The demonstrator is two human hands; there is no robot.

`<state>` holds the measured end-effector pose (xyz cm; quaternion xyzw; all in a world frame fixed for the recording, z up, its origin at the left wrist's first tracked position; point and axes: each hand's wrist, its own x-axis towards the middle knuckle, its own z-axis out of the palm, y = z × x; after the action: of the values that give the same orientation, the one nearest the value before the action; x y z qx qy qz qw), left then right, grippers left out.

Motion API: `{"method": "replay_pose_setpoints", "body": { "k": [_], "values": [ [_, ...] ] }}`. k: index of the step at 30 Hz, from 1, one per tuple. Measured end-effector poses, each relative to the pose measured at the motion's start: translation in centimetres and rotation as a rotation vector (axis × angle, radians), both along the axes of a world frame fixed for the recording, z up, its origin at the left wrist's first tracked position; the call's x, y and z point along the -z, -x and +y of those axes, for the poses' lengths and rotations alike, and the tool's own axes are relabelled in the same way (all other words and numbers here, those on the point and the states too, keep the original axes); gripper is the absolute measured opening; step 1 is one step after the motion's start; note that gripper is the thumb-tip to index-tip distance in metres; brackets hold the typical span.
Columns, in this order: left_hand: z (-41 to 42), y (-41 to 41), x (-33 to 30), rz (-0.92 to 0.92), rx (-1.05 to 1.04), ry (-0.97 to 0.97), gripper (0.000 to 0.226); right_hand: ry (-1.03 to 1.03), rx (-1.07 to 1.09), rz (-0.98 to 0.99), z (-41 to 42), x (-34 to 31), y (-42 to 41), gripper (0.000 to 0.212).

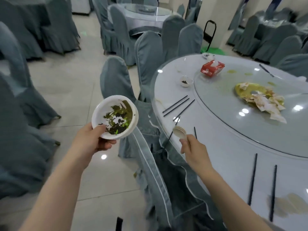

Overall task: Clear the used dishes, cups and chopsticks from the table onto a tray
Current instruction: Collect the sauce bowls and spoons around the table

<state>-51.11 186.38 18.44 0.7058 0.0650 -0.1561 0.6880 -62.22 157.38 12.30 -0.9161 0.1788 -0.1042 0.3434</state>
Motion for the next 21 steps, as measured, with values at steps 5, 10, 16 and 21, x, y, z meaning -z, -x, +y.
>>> {"method": "replay_pose_setpoints", "body": {
  "k": [5, 10, 16, 21],
  "values": [
    [6.5, -0.8, -0.7, 0.024, -0.057, -0.01, 0.01, -0.117, 0.054, 0.0, 5.4, -0.4, -2.3, 0.026],
    [10.8, -3.1, -0.2, 0.039, -0.11, -0.016, 0.009, -0.117, 0.05, 0.015, 8.0, -1.1, -5.8, 0.022],
    [12.1, -8.1, 0.1, 0.034, -0.09, -0.041, 0.011, -0.064, 0.174, 0.042, 7.8, -0.1, -11.4, 0.012],
    [11.0, -15.1, 0.3, 0.002, -0.002, -0.086, 0.013, -0.083, 0.258, 0.08, 6.0, 2.2, -17.9, 0.009]
  ]
}}
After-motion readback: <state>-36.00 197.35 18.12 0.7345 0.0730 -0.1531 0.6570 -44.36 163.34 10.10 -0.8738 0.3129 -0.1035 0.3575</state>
